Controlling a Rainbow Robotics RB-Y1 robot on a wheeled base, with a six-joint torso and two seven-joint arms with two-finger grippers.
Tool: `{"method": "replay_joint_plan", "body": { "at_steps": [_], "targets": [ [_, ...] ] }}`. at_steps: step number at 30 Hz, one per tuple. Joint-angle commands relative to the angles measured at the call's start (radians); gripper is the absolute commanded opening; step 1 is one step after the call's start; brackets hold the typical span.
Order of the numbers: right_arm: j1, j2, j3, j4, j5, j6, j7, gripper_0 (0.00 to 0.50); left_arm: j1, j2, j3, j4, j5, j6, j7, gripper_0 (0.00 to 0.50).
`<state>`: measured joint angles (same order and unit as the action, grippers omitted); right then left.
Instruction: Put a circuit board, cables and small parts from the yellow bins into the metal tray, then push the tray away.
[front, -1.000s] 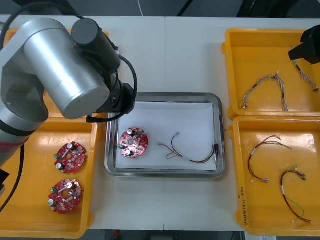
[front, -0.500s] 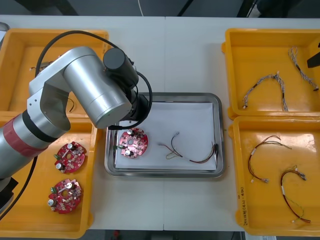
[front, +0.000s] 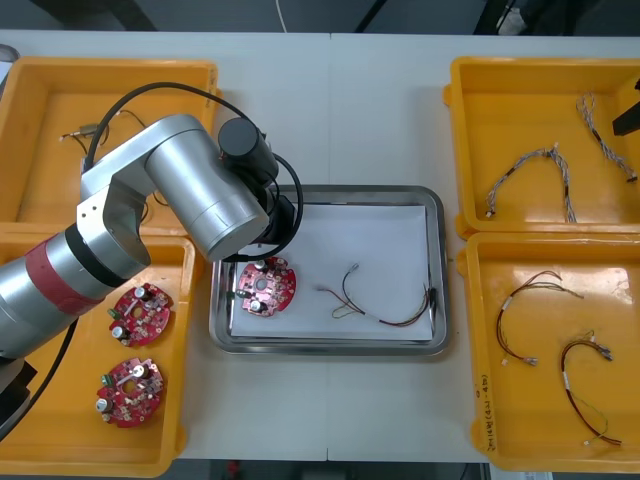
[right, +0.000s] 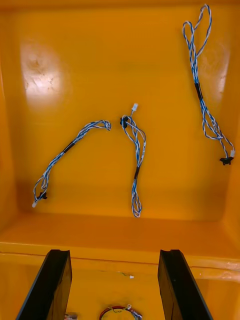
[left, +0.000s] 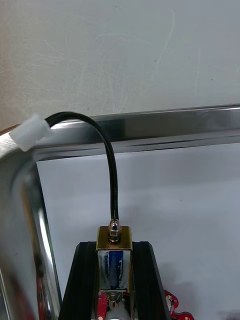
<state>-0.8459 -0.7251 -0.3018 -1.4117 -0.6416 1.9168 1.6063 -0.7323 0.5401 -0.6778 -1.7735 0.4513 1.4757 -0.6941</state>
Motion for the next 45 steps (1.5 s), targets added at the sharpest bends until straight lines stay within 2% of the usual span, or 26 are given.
{"method": "replay_joint_plan", "body": {
  "at_steps": [1,2,3,5,6,7,12,16,23,30,34,39,45],
  "targets": [
    [-0.084,-0.047,0.030,0.076,0.023,0.001,0.077,0.500,-0.004,-0.019,-0.009,-0.006,-0.011,-0.017,0.074,0.007],
    [-0.093,-0.047,0.035,0.099,0.028,-0.015,0.095,0.500,-0.004,-0.017,-0.009,-0.006,-0.010,-0.018,0.076,0.019],
    [-0.102,-0.047,0.038,0.120,0.033,-0.028,0.115,0.500,-0.004,-0.017,-0.009,-0.006,-0.008,-0.018,0.077,0.066],
    [-0.128,-0.043,0.040,0.175,0.066,-0.050,0.162,0.500,-0.004,-0.017,-0.009,-0.006,-0.008,-0.018,0.081,0.191],
    [-0.144,-0.042,0.040,0.211,0.088,-0.064,0.195,0.500,-0.004,-0.015,-0.011,-0.006,-0.008,-0.018,0.084,0.269],
    [-0.160,-0.040,0.040,0.240,0.105,-0.074,0.219,0.500,-0.004,-0.015,-0.009,-0.006,-0.008,-0.018,0.087,0.317],
    [-0.211,-0.040,0.040,0.361,0.134,-0.137,0.282,0.500,-0.004,-0.011,-0.009,-0.006,-0.008,-0.018,0.096,0.377],
    [-0.231,-0.040,0.040,0.428,0.155,-0.217,0.339,0.500,-0.004,-0.009,-0.009,-0.006,-0.011,-0.018,0.102,0.500],
    [-0.265,-0.034,0.046,0.548,0.181,-0.351,0.423,0.500,-0.004,-0.003,-0.003,-0.021,-0.013,-0.015,0.117,0.500],
    [-0.288,0.001,0.050,0.589,0.235,-0.424,0.429,0.500,-0.004,0.006,0.055,-0.103,0.003,0.075,0.127,0.500],
    [-0.291,0.013,0.059,0.623,0.241,-0.466,0.431,0.500,-0.004,0.027,0.110,-0.175,0.041,0.138,0.125,0.500],
    [-0.326,0.015,0.061,0.744,0.234,-0.547,0.449,0.500,-0.004,0.060,0.170,-0.253,0.069,0.203,0.123,0.500],
    [-0.343,0.036,0.066,0.826,0.249,-0.653,0.471,0.500,-0.004,0.123,0.290,-0.310,0.159,0.253,0.108,0.500]
  ]
}}
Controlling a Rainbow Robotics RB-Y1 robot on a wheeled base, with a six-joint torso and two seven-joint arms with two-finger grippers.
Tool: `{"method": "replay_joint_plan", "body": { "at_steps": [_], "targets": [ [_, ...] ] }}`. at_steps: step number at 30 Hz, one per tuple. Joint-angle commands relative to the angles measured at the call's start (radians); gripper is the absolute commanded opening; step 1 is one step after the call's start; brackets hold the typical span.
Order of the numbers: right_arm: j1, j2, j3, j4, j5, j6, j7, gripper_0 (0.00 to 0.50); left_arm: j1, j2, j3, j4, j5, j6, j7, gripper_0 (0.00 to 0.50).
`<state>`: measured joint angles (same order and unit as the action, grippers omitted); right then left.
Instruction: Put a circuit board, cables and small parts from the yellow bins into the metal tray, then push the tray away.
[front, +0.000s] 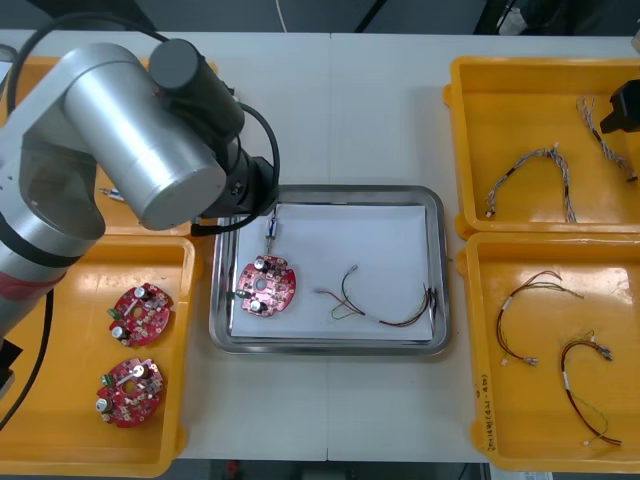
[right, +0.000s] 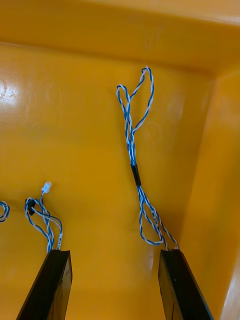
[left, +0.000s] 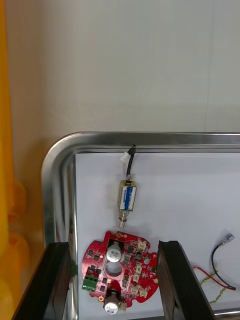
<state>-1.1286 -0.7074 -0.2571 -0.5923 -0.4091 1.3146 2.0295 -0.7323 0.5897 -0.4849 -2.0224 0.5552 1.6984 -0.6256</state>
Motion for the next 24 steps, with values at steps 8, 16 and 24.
{"method": "replay_joint_plan", "body": {
  "at_steps": [8,16,24],
  "targets": [
    [-0.060,0.039,0.027,0.088,0.027,-0.166,0.060,0.500,-0.004,0.157,0.201,-0.072,0.127,0.044,0.023,0.500],
    [-0.057,0.045,0.029,0.129,0.039,-0.241,0.077,0.500,-0.004,0.216,0.279,-0.006,0.161,0.044,-0.086,0.500],
    [-0.057,0.045,0.027,0.195,0.041,-0.345,0.083,0.500,-0.024,0.246,0.362,0.123,0.169,0.043,-0.241,0.500]
  ]
}}
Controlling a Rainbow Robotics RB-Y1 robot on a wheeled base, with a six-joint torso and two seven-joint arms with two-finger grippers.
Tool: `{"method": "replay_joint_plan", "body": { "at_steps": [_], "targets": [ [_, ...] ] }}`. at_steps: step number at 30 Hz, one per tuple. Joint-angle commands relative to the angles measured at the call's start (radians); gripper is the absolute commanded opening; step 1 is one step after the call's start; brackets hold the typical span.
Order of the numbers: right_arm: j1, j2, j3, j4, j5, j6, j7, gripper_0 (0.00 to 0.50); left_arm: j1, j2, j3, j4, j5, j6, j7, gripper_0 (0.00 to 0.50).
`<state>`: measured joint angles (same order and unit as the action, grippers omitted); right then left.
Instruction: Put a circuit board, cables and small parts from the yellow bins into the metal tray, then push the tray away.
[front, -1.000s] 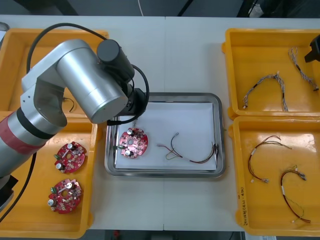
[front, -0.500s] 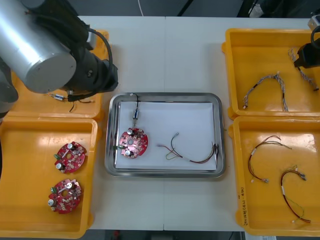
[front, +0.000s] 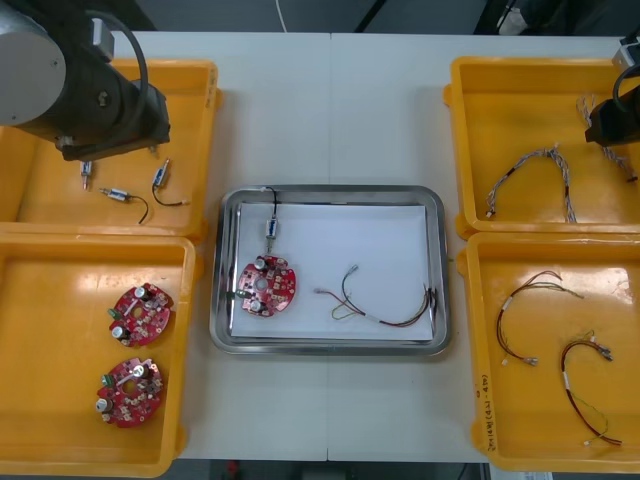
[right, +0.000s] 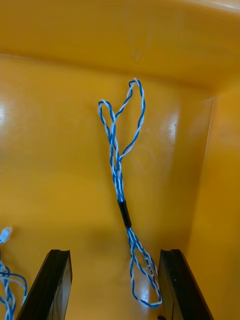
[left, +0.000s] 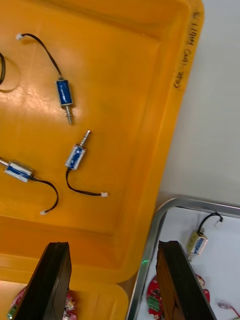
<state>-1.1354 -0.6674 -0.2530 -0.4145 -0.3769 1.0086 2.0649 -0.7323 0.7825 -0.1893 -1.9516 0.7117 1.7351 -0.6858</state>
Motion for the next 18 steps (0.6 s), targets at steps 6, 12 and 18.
{"method": "replay_joint_plan", "body": {
  "at_steps": [6,12,18],
  "targets": [
    [-0.034,0.005,0.021,0.017,0.009,-0.042,0.047,0.500,-0.044,0.057,0.114,0.163,0.014,-0.019,-0.313,0.500],
    [-0.026,0.003,0.018,0.017,0.016,-0.044,0.050,0.500,-0.073,0.057,0.134,0.290,0.014,-0.089,-0.457,0.500],
    [-0.027,-0.004,0.017,0.016,0.020,-0.045,0.052,0.500,-0.096,0.060,0.149,0.401,0.014,-0.143,-0.604,0.500]
  ]
}}
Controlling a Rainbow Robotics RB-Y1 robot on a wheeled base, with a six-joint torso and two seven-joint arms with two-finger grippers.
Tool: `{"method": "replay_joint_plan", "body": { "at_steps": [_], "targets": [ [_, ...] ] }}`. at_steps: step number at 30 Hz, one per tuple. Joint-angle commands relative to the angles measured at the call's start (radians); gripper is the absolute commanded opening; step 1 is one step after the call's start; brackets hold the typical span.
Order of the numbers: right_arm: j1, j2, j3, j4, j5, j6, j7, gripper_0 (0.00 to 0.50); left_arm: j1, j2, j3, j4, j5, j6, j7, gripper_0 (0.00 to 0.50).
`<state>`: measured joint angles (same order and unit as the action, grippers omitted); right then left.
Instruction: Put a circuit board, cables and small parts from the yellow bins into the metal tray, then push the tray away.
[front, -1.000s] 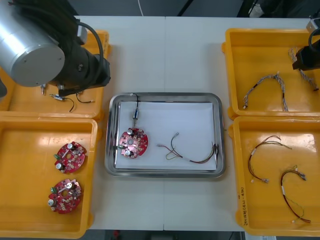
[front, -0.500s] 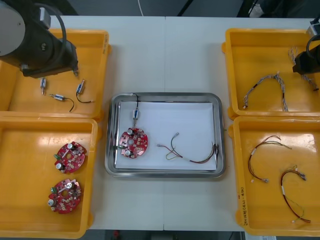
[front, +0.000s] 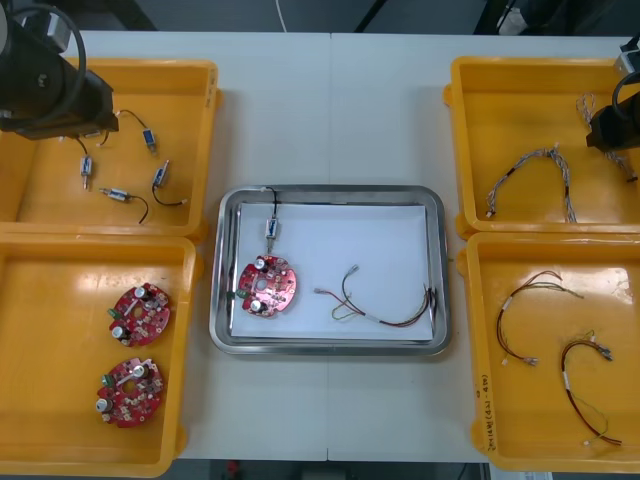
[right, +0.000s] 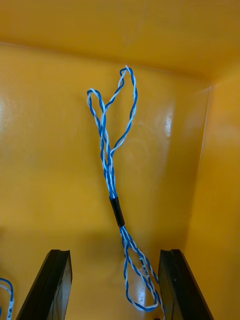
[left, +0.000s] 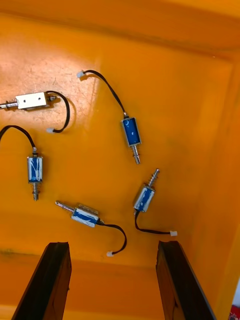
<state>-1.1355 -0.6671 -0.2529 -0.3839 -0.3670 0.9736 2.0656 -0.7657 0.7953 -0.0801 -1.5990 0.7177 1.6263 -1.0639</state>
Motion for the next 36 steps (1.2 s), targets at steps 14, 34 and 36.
{"method": "replay_joint_plan", "body": {
  "at_steps": [14,34,36],
  "targets": [
    [0.005,-0.012,0.017,-0.016,0.014,-0.010,0.067,0.500,-0.139,0.048,0.048,0.254,0.012,-0.088,-0.576,0.500],
    [0.029,0.000,0.017,-0.015,0.005,0.010,0.056,0.500,-0.253,0.024,0.051,0.564,0.019,-0.230,-1.174,0.500],
    [0.034,0.000,0.017,-0.015,0.003,0.010,0.059,0.500,-0.256,0.018,0.051,0.591,0.016,-0.256,-1.211,0.500]
  ]
}}
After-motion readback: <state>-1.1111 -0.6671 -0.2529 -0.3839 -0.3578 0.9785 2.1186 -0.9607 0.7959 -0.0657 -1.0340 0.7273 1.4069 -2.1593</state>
